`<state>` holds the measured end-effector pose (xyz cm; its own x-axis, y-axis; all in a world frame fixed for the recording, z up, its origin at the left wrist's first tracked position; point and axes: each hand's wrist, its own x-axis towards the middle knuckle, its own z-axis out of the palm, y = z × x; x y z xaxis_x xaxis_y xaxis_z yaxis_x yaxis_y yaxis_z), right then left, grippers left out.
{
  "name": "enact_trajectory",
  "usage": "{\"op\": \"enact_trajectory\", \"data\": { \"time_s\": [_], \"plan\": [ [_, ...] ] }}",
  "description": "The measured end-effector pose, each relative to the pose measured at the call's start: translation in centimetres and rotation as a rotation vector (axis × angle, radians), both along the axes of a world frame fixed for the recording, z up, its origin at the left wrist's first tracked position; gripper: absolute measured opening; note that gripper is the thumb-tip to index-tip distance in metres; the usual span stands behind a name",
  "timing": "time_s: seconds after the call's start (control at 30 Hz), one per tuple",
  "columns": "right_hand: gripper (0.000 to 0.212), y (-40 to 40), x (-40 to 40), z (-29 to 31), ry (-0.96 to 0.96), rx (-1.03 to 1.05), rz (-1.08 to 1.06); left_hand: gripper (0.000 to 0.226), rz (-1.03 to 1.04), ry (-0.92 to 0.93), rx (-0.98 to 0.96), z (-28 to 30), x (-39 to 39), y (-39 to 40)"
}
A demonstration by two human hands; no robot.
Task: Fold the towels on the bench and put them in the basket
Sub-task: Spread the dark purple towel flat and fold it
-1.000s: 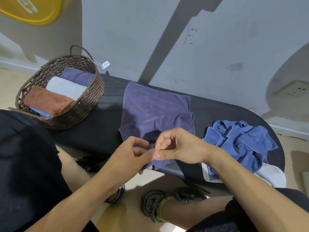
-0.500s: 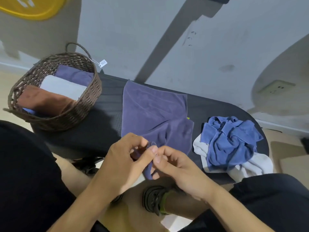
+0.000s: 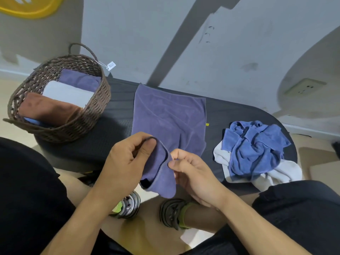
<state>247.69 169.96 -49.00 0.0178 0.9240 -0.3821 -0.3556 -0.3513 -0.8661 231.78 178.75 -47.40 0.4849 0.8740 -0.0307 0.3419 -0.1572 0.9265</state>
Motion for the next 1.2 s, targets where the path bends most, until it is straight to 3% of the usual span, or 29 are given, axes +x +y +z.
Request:
{"op": "enact_trajectory", "data": {
  "time_s": [0.1, 0.23, 0.4, 0.5, 0.57, 0.73, 0.83, 0.9, 1.1, 1.2],
  "plan": [
    [0.039, -0.2, 0.1, -0.1, -0.03, -0.006, -0.007, 0.026, -0.005, 0.047, 0.015, -0.3, 0.6, -0.4],
    [0.019, -1.0, 0.3, -0.2, -0.092, 0.038, 0.002, 0.039, -0.019, 0.061, -0.006, -0.3, 1.3, -1.0],
    [0.044, -2.0, 0.3, -0.2, -0.245, 0.114, 0.087, 0.041, -0.124, 0.181, 0.086, 1.1, 2.1, 0.7],
    [0.038, -2.0, -0.6, -1.2, -0.367, 0.099, 0.06, 0.043, -0.261, 0.285, 0.158, 2.1, 3.0, 3.1],
    [0.023, -1.8, -0.8, -1.7, -0.365, 0.091, 0.011, 0.042, -0.335, 0.32, 0.2, 2.3, 3.5, 4.8],
    [0.011, -0.3, -0.3, -3.0, -0.279, -0.006, -0.097, 0.038, -0.374, 0.323, 0.214, -0.3, 3.9, 7.2],
    [0.027, 0.0, 0.1, -3.2, -0.334, -0.003, -0.127, 0.038, -0.284, 0.259, 0.118, -2.7, 3.8, 7.0],
    [0.038, -0.1, 0.5, -3.4, -0.441, -0.012, -0.089, 0.04, -0.222, 0.203, 0.089, -3.5, 4.4, 7.1],
    [0.03, 0.8, 1.9, -3.6, -0.681, -0.044, -0.095, 0.04, -0.173, 0.16, 0.15, -3.7, 4.9, 10.1],
    [0.02, 1.6, 4.0, -3.9, -0.95, -0.176, 0.135, 0.038, -0.092, 0.187, 0.129, -4.7, 4.4, 11.7]
  ]
}}
